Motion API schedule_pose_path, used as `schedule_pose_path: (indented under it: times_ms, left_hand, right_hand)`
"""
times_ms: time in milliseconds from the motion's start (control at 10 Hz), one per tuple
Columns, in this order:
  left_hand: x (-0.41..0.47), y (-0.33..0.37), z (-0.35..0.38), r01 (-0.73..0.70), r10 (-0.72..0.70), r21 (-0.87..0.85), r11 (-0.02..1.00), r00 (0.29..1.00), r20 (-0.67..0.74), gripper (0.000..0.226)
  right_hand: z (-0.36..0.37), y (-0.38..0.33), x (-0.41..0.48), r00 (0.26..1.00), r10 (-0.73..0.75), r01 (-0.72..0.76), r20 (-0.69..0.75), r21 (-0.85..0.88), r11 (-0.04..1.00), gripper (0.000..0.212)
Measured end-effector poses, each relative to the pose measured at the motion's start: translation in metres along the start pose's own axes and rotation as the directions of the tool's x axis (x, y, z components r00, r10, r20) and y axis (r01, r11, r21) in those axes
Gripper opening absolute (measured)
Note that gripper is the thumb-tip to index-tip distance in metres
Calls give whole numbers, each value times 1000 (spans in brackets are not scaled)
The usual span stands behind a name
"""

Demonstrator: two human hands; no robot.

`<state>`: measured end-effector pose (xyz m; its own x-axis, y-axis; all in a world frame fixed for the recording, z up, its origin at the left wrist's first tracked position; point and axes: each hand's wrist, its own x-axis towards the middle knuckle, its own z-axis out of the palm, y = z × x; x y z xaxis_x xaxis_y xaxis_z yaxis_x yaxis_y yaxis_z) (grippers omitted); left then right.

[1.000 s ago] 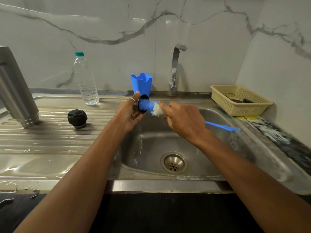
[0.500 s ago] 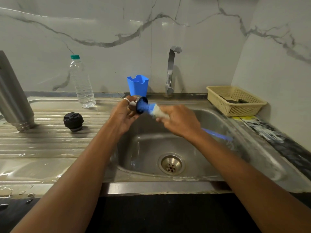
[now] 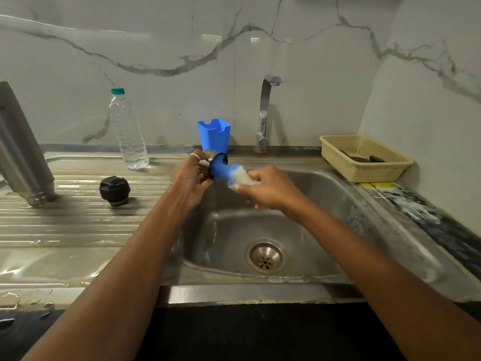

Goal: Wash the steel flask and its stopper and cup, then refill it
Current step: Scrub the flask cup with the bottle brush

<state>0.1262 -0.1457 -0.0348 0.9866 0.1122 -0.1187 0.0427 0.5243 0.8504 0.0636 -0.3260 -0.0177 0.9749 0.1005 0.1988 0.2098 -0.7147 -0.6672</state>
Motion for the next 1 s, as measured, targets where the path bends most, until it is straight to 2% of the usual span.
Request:
schedule_pose_path:
  times_ms: [100,200,300,400,500,600,700,800,900,1000]
  left_hand:
    - [-4,0,5,-20,19,19,1000,998,54,13]
    - [-6,-2,10,-95,89,89,992,993,73,37]
    - [-7,-3,11,-113,109,98,989,993,44,34]
    - [-6,-1,9,-89,87,94,992,996,24,27]
    - [-7,0,10,-87,84,116,989,996,28,17]
    - [-6,-2,14,-121,122,173,977,992,3,20]
    - [-5,-2,10,-132,143,163,978,988,-60,22]
    - [-2,1,4,-103,116,98,990,982,-147,16]
    - [0,0,2,-71,82,92,993,989,-125,14]
    - [0,-5,6,-43,54,157,987,997,-64,14]
  right_hand:
    - [-10,-1,-4,906,253,-406,339,527,747,29]
    - [-15,6,-5,967,185,-241,177,390,888,27]
    - [-10,19,-1,934,-301,136,-190,-592,794,32]
    - [-1,14,-1,913,-363,147,-185,-683,716,35]
    - [-10,-4,-3,960,210,-258,187,283,924,25]
    - [-35,-2,-4,913,253,-354,319,314,881,26]
    - [-52,6,-4,937,258,-305,235,195,932,25]
    - [-56,19,1,950,281,-305,134,212,929,23]
    - [-54,23,1,954,280,-299,110,235,925,21]
    - [-48,23,0,969,242,-248,52,221,943,20]
